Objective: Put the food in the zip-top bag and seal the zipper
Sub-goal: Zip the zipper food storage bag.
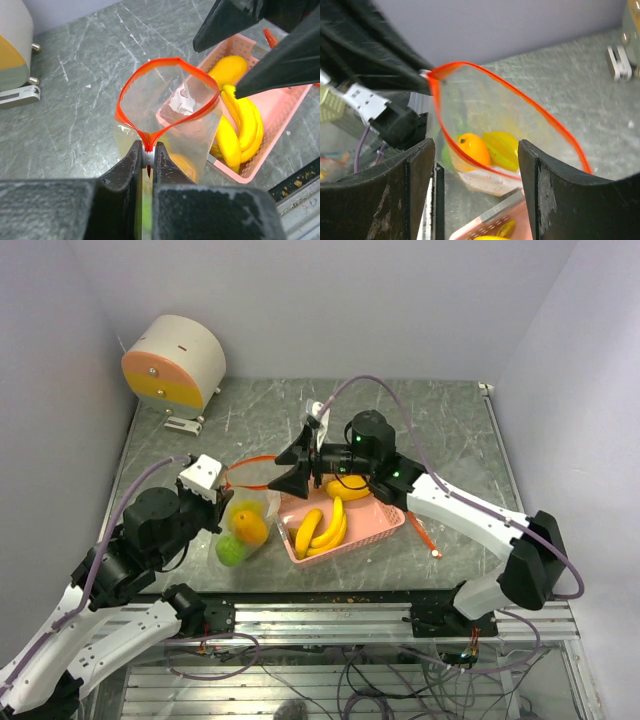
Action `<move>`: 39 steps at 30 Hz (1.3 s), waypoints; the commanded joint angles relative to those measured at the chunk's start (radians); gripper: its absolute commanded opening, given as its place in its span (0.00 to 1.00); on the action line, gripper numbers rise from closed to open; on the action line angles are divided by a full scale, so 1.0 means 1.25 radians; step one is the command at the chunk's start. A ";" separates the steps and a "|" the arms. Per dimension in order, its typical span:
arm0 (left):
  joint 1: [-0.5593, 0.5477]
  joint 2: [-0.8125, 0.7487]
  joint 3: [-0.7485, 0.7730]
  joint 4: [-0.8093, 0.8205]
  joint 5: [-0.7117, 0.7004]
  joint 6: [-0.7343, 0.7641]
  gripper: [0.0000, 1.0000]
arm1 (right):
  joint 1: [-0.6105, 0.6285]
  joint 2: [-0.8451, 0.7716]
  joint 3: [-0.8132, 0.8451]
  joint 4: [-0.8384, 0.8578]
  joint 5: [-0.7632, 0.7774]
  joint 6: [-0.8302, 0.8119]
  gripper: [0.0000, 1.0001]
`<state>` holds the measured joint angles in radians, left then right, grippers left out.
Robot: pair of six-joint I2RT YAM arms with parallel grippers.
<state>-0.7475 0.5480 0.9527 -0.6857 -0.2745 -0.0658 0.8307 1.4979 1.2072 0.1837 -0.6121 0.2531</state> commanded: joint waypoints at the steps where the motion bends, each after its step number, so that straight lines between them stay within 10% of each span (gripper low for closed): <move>1: 0.003 -0.008 0.036 -0.008 0.097 0.035 0.07 | 0.003 -0.044 -0.018 0.067 -0.166 -0.245 0.67; 15: 0.003 0.051 0.091 -0.060 0.245 0.052 0.07 | 0.024 0.110 0.211 -0.141 -0.489 -0.460 0.78; 32: 0.004 0.050 0.135 -0.081 0.323 0.067 0.07 | 0.038 0.297 0.339 -0.406 -0.538 -0.645 0.74; 35: 0.003 0.043 0.137 -0.092 0.318 0.069 0.07 | 0.037 0.316 0.378 -0.507 -0.542 -0.711 0.56; 39: 0.004 0.034 0.135 -0.109 0.277 0.075 0.07 | 0.034 0.309 0.399 -0.599 -0.521 -0.762 0.00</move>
<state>-0.7475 0.6106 1.0866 -0.8265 0.0856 0.0116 0.8772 1.8973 1.6676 -0.4133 -1.2640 -0.6109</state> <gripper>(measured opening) 0.126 0.201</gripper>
